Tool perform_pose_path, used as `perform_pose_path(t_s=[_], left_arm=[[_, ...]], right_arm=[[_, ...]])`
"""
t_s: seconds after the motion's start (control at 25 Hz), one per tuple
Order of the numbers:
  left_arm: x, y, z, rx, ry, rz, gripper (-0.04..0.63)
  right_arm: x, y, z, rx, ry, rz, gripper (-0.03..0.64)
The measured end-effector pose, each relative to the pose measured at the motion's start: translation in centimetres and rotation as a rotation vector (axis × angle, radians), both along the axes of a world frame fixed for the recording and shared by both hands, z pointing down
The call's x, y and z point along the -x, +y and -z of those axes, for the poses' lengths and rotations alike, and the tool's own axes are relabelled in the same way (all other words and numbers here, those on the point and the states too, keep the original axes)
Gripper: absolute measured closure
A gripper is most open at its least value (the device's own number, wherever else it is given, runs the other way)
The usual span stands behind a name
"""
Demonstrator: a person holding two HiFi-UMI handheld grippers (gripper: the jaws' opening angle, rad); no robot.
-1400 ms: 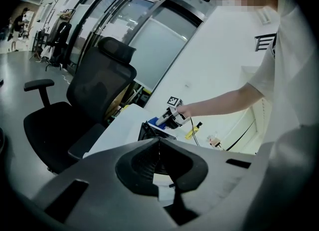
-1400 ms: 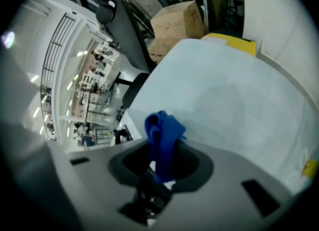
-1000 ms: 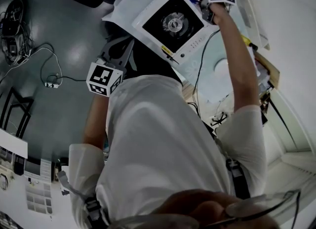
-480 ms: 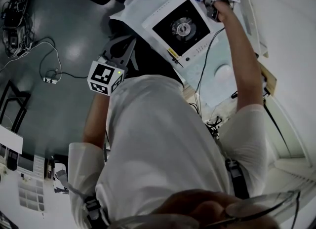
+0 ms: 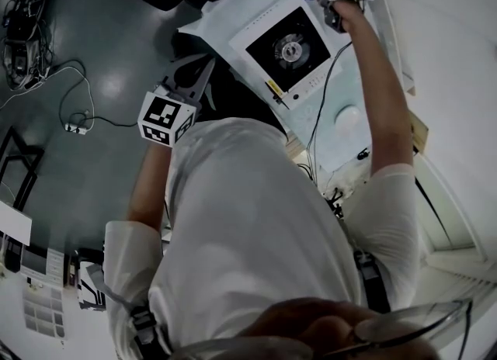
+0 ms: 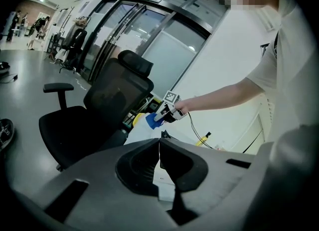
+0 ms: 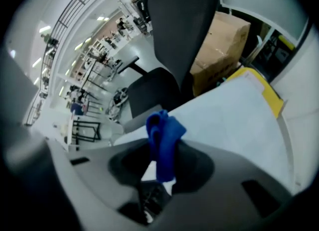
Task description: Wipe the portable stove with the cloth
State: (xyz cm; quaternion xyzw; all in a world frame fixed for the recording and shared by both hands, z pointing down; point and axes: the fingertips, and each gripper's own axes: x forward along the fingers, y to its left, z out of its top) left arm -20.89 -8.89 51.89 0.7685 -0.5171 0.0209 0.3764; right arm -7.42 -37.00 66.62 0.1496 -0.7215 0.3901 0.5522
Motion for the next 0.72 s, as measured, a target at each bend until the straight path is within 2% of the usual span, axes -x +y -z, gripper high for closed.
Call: perform_pose_path(t_s=[0.28,0.4,0.72], left_arm=[[1.5,-0.1,0.3,-0.02,0.006,0.006,0.563],[1.9,0.2,0.0,-0.02,0.011,0.01,0.563],[2.6,1.5,-0.9,-0.016,0.03,0.026,0.563]], right_arm=[[2.7,0.7,1.1,-0.092,0.015,0.164,0.5],[2.7,1.7,0.2,-0.098,0.069,0.239,0.5],[2.4,4.4,-1.3,-0.052,0.165,0.271,0.5]])
